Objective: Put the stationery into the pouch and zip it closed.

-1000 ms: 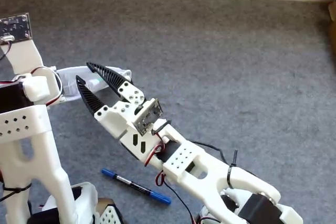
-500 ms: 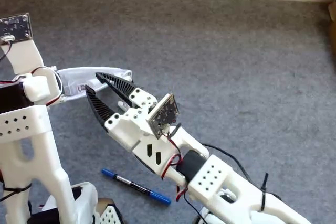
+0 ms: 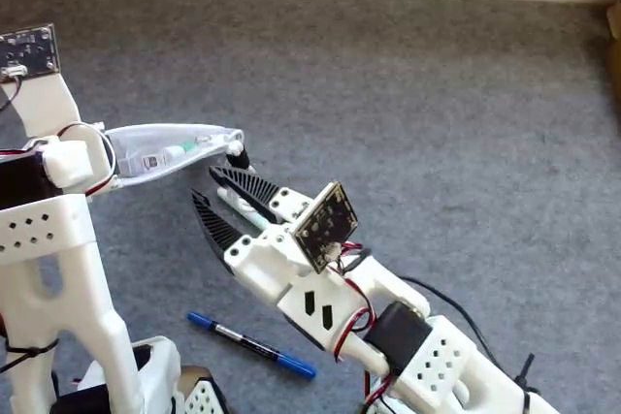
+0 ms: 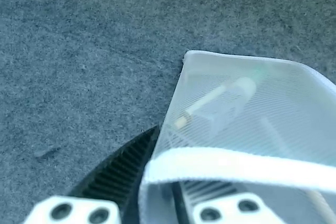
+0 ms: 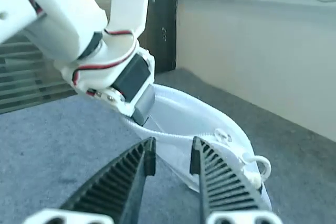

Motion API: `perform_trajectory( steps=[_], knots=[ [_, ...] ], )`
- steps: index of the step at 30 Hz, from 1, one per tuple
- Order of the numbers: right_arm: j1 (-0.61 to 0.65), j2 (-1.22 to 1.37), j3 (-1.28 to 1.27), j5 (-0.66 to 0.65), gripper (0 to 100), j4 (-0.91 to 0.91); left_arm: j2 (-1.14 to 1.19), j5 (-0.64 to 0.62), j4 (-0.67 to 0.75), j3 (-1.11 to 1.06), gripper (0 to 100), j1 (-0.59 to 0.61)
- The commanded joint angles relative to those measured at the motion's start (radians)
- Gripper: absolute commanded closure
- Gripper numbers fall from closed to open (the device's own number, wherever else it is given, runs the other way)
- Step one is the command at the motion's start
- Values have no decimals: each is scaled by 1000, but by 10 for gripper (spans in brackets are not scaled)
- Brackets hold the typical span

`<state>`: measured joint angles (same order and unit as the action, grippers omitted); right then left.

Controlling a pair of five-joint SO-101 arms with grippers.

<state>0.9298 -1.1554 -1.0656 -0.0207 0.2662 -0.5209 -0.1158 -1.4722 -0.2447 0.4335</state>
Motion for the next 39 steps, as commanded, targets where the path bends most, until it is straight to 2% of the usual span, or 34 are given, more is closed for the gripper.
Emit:
perform_trajectory(
  steps=[1, 15, 17, 23, 27, 39],
  knots=[
    [1, -35, 19, 12, 890, 93, -1, -11, 18, -1, 994, -10],
    [7, -36, 19, 15, 890, 570, -1, -9, 18, -1, 994, -8],
    [27, -36, 16, 49, 890, 604, -1, -9, 18, -1, 994, -7],
    [166, -27, 8, 100, 890, 608, -1, -11, 26, 1, 994, -1],
    [183, 2, 5, 104, 890, 608, -1, -11, 32, 1, 994, 13],
    [278, 432, 18, 97, 890, 450, -1, -11, 34, -16, 994, 13]
  ],
)
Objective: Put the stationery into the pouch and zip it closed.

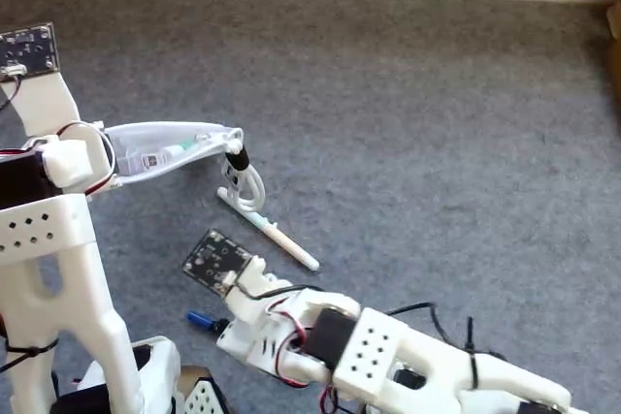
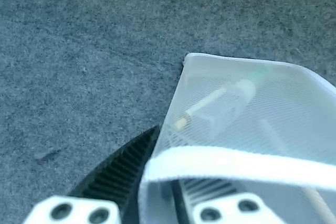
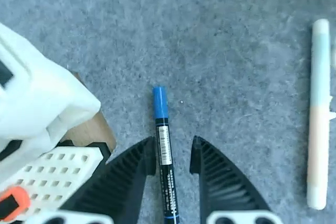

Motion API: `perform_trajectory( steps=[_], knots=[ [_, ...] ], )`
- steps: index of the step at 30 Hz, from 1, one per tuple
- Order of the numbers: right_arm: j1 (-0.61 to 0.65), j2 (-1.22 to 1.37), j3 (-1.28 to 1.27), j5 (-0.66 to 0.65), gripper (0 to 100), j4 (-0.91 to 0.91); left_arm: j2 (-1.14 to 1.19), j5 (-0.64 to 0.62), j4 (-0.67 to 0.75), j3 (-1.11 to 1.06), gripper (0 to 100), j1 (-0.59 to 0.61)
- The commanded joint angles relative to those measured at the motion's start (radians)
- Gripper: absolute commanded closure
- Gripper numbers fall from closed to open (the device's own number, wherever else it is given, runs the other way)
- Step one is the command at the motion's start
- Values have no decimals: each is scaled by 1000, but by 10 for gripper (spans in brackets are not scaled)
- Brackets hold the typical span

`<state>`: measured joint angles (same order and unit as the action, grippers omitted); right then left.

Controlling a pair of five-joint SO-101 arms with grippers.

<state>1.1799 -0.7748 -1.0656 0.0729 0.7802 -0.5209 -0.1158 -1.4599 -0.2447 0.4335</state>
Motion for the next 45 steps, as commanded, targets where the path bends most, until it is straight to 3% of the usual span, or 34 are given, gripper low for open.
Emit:
perform_trajectory(
  steps=[1, 11, 25, 30, 37, 45],
  knots=[
    [33, 77, 18, 3, 890, -77, -1, -11, 28, -18, 994, 13],
    [53, 259, 28, 3, 890, -176, -1, -11, 34, -19, 994, 12],
    [45, 496, 104, -58, 891, -170, -1, -8, 29, -21, 994, 13],
    [-8, 499, 99, -92, 996, -170, -1, -8, 29, -21, 994, 13],
    [-62, 496, 96, -149, 993, -166, -1, -8, 29, -21, 994, 13],
    [-116, 498, 145, -152, 993, 81, -1, -8, 28, -21, 994, 13]
  ],
)
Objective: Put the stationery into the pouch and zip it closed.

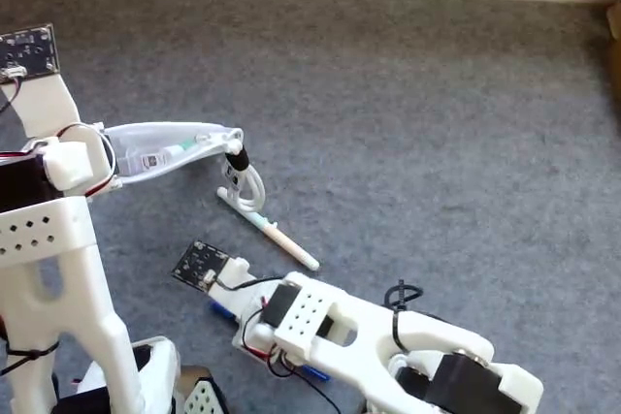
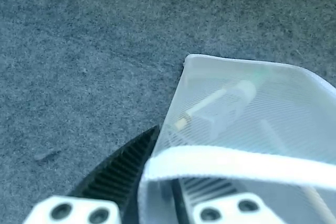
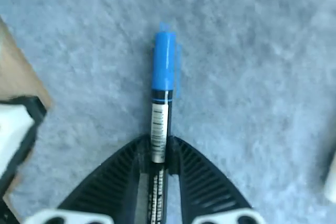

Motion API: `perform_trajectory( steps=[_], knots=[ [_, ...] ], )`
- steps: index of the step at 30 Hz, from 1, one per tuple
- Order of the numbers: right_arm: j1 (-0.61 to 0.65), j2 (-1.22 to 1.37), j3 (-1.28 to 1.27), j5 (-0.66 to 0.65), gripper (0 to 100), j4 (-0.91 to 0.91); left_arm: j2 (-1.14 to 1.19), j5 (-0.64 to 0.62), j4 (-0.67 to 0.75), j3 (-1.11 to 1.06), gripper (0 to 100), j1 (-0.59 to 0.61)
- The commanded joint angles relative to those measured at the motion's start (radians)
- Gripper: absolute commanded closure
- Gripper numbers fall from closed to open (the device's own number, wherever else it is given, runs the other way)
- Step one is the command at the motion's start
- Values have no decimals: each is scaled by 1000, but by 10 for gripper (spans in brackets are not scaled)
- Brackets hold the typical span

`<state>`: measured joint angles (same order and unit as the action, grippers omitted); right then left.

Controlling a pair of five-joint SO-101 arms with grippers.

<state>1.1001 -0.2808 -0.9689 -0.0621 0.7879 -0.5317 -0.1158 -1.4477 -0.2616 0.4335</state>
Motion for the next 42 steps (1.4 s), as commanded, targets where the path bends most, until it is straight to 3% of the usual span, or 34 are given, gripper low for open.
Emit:
perform_trajectory(
  steps=[1, 6, 26, 29, 42],
  knots=[
    [-48, 8, 59, -20, 993, 87, 10, -8, 15, -4, 994, 13],
    [-85, 12, 64, -138, 993, 122, 10, -8, 15, -4, 994, 13],
    [-93, -4, 111, -129, 993, 278, 10, -8, 20, -18, 994, 8],
    [-88, -70, 107, -78, 993, 278, 10, -8, 20, -18, 994, 10],
    [-94, -496, 50, -71, 993, 271, 10, -8, 20, -18, 994, 8]
  ],
)
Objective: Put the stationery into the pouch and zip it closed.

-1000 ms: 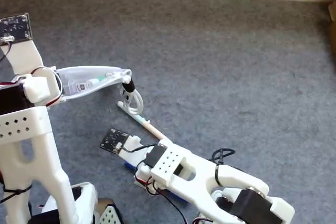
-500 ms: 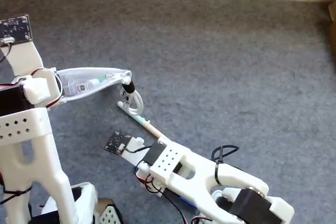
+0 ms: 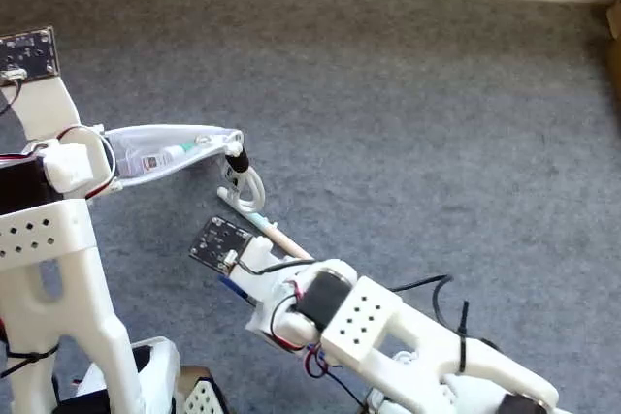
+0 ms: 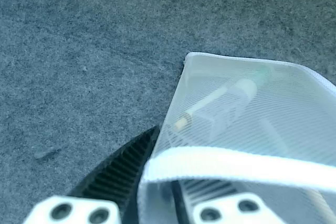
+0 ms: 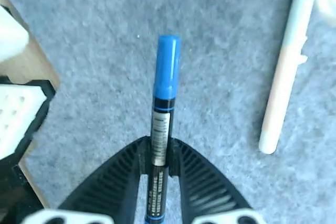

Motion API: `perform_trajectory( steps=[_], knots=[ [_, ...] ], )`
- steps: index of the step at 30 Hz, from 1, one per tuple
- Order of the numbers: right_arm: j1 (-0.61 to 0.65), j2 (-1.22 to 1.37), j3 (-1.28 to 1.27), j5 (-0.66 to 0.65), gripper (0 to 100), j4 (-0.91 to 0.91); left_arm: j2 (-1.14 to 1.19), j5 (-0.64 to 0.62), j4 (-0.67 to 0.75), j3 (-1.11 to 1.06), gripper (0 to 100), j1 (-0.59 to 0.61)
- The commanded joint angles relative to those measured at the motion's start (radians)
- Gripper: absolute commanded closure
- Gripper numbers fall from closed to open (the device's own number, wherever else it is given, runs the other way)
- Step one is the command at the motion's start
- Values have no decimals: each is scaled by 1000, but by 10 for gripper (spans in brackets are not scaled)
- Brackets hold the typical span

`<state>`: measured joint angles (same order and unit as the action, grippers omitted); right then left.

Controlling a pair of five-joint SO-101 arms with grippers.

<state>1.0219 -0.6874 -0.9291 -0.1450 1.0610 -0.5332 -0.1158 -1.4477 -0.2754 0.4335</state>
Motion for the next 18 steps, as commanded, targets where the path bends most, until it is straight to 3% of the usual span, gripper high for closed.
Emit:
perform_trajectory(
  steps=[1, 11, 18],
  knots=[
    [-16, -108, 10, 12, 993, -2, 12, -8, 20, -4, 994, 8],
    [-16, -315, 10, 118, 993, -7, 12, -8, 20, -4, 994, 8],
    [-16, -440, -56, 144, 993, -177, 12, -8, 20, -5, 994, 7]
  ],
)
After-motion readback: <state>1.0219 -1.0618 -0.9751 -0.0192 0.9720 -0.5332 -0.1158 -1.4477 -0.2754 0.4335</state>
